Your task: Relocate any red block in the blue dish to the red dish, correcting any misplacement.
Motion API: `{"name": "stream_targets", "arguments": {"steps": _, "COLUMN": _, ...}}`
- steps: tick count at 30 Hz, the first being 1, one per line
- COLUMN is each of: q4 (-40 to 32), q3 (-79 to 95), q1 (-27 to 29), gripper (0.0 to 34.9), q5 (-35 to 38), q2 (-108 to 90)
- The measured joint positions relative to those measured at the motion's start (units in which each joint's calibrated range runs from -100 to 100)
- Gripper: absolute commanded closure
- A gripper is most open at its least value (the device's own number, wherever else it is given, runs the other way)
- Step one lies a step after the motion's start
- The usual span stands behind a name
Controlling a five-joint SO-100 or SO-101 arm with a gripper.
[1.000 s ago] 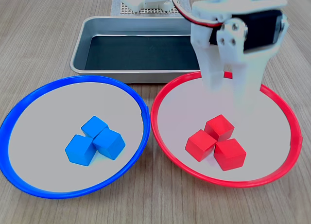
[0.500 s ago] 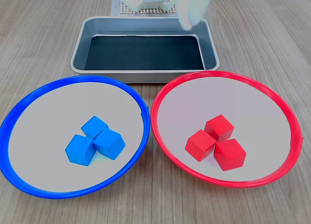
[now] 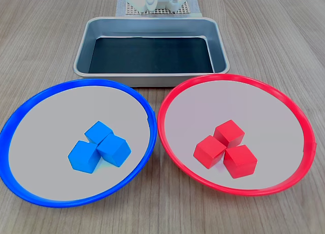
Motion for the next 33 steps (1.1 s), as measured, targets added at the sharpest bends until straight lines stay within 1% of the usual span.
{"name": "stream_targets", "arguments": {"steps": 3, "q4": -0.08, "q3": 4.17, "q1": 0.88, "gripper": 34.6, "q5": -0.59, "q2": -4.77}}
{"name": "stream_targets", "arguments": {"steps": 6, "q4": 0.33, "q3": 9.53, "q1": -0.09, "gripper": 34.6, "q5": -1.22, "q2": -11.34}}
{"name": "stream_targets", "arguments": {"steps": 14, "q4": 3.10, "q3": 21.60, "q1": 0.71, "gripper": 34.6, "q5": -1.90, "q2": -26.77}}
{"name": "stream_targets", "arguments": {"steps": 18, "q4": 4.57, "q3": 25.14, "q1": 0.88, "gripper": 34.6, "q5": -2.30, "q2": -31.03}}
{"name": "stream_targets", "arguments": {"steps": 21, "q4": 5.55, "q3": 26.77, "q1": 0.88, "gripper": 34.6, "q5": -2.64, "q2": -33.25}}
{"name": "stream_targets", "arguments": {"steps": 30, "q4": 11.83, "q3": 27.22, "q1": 0.88, "gripper": 34.6, "q5": -3.52, "q2": -37.08}}
{"name": "stream_targets", "arguments": {"steps": 33, "q4": 12.56, "q3": 28.04, "q1": 0.88, "gripper": 34.6, "q5": -3.66, "q2": -38.19}}
